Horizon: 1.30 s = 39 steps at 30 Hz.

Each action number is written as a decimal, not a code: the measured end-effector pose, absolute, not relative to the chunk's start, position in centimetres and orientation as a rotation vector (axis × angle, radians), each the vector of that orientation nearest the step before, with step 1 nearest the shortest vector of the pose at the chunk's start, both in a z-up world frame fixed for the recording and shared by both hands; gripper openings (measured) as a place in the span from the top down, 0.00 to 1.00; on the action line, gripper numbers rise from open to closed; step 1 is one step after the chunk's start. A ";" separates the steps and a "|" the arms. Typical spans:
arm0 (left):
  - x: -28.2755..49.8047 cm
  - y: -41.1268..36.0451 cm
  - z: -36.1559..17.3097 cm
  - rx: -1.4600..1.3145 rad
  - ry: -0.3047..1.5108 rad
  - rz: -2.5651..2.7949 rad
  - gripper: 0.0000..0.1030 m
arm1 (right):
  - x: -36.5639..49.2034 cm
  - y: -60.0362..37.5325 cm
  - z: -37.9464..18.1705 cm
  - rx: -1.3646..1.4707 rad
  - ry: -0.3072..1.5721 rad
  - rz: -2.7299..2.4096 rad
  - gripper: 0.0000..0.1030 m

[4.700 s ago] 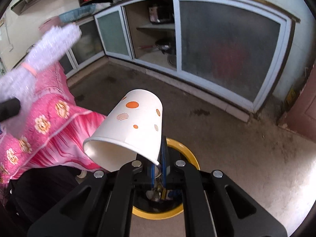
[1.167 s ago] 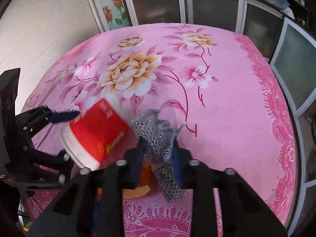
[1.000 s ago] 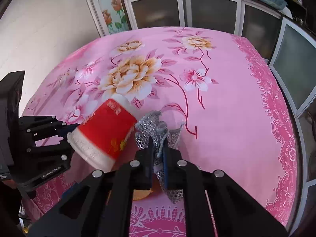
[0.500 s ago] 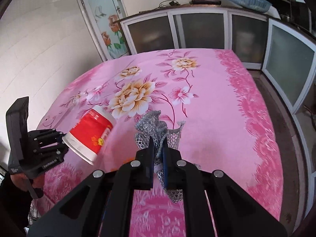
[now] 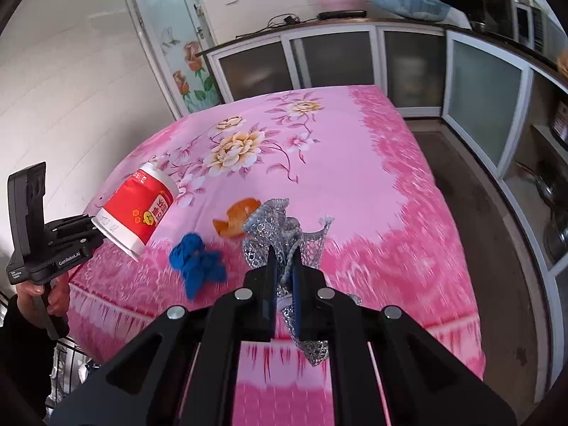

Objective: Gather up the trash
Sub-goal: 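Carry the red-white cup and silver scrubber over the yellow bin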

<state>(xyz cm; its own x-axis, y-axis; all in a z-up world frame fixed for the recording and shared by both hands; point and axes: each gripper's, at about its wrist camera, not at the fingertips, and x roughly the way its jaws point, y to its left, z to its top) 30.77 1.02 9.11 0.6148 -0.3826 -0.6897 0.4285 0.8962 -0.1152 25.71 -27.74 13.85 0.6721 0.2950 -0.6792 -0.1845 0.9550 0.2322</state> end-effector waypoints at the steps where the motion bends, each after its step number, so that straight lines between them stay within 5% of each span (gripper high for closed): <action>1: 30.0 0.6 9.3 0.064 0.775 -0.477 0.91 | 24.8 -28.2 14.0 0.151 0.783 0.263 0.94; 19: 21.5 -13.1 8.5 0.106 0.770 -0.764 0.91 | 10.7 -38.0 14.1 0.196 0.706 0.018 0.94; 39: 13.3 -31.1 5.5 0.300 0.785 -1.072 0.91 | -3.7 -50.5 8.0 0.339 0.730 -0.317 0.94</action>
<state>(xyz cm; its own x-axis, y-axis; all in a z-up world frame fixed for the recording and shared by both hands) 13.29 -31.10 5.47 0.2456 -0.6697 -0.7009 0.8707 0.4702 -0.1441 -3.73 -50.54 7.97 0.7026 -0.1625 -0.6928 0.3948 0.8990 0.1895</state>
